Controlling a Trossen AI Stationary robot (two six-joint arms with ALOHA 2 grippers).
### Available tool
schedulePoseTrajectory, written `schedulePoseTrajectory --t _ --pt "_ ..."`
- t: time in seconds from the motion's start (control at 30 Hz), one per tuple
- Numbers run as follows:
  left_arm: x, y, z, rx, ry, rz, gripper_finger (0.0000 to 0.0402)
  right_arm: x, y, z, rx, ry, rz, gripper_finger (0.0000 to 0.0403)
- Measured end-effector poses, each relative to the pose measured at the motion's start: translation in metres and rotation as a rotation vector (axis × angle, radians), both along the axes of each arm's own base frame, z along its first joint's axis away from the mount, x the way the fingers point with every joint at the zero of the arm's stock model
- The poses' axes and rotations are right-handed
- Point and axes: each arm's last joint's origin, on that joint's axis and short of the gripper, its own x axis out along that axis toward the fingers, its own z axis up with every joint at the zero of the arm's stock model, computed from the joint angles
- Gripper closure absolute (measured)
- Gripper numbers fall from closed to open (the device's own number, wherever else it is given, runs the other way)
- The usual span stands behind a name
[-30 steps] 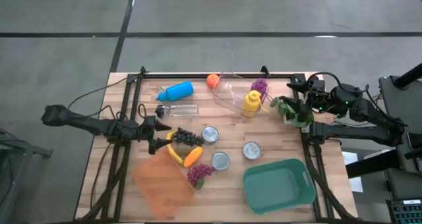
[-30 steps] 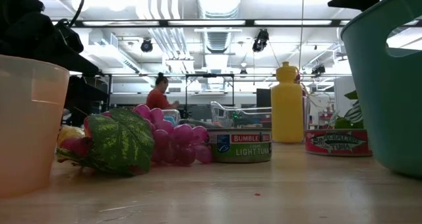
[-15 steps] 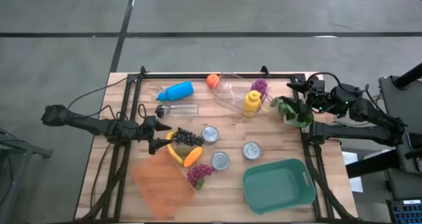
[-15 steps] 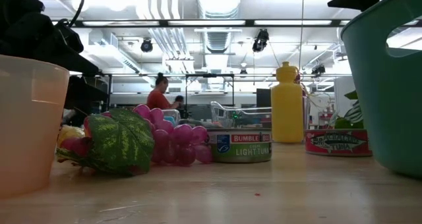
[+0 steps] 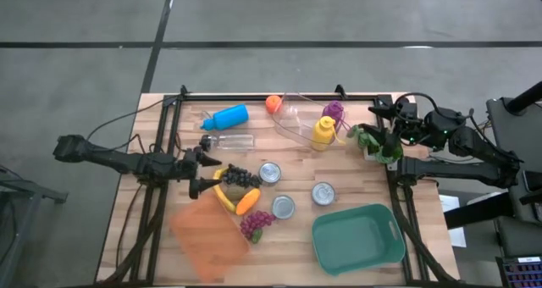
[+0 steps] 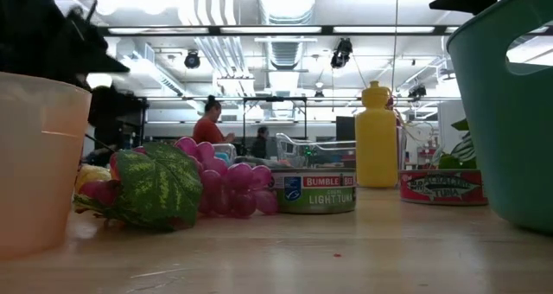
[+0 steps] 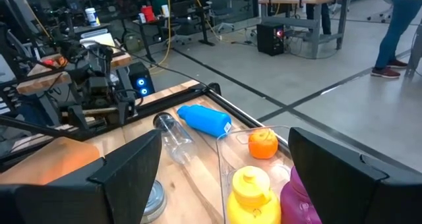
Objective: Pick & Place Food Item
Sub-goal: Put the blue water bottle into the transparent bin
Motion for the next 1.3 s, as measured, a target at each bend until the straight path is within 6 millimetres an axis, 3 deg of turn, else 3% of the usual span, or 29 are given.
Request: schedulePoseTrajectory --t 0.33,0.6,1.07,1.3 --pt "0.0 0.001 0.052 0.203 0.061 -0.033 0.0018 0.0 0.0 0.0 -0.001 0.0 0.0 0.0074" --pt "-0.003 0.015 0.096 0.315 -0.013 0.2 0.0018 0.0 0.0 0.0 -0.001 0.0 0.0 0.0074" --pt "-0.009 0.06 0.09 0.295 0.118 0.601 0.0018 0.0 0.0 0.0 -0.002 0.0 0.0 0.0074" --pt "-0.008 0.08 0.083 0.246 0.212 0.635 0.0018 0.0 0.0 0.0 -0.002 0.0 0.0 0.0074"
